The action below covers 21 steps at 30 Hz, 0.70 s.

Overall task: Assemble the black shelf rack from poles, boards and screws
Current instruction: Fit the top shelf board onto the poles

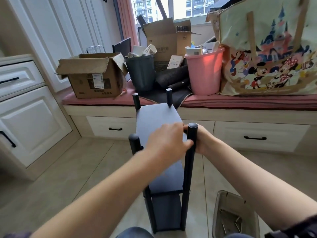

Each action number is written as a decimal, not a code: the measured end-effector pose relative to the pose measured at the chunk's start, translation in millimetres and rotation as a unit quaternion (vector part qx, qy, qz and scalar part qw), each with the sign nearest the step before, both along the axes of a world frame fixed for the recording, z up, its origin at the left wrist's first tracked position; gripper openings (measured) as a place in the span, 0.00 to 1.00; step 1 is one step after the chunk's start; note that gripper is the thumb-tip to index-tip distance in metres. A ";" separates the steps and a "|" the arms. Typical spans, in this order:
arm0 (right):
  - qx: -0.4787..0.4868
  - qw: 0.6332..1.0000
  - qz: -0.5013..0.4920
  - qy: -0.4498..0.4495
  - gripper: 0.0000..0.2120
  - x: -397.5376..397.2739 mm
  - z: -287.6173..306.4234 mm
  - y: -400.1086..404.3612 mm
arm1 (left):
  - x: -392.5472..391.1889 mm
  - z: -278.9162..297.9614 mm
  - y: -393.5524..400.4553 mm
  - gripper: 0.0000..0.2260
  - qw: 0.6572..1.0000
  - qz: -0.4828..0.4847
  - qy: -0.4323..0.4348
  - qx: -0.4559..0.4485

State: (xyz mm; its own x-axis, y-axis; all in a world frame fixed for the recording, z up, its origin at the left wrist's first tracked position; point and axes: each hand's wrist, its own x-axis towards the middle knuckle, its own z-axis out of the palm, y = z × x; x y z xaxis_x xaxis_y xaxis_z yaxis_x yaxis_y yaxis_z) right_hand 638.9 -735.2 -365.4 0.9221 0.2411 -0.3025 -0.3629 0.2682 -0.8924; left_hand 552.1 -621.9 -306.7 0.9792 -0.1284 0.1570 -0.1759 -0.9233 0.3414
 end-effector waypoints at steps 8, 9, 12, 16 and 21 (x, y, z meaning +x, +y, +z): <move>0.053 0.997 -0.020 0.043 0.07 -3.5 3.3 -0.2 | -4.2 -73.7 -23.1 0.36 0.982 0.067 -0.158 0.079; 0.053 0.997 -0.022 0.042 0.07 -2.0 2.2 0.1 | -3.9 -75.0 -24.6 0.35 0.978 0.076 -0.178 0.083; 0.074 0.997 -0.002 0.027 0.09 1.7 -3.2 -0.9 | -1.1 -77.1 -25.2 0.31 0.968 0.090 -0.213 0.095; 0.097 0.995 0.019 0.012 0.08 7.6 -9.8 0.6 | 1.5 -81.8 -8.5 0.34 0.962 0.061 -0.242 0.112; 0.088 0.995 0.036 0.007 0.08 8.3 -7.7 11.9 | 4.8 -81.2 22.9 0.41 0.973 0.060 -0.177 0.135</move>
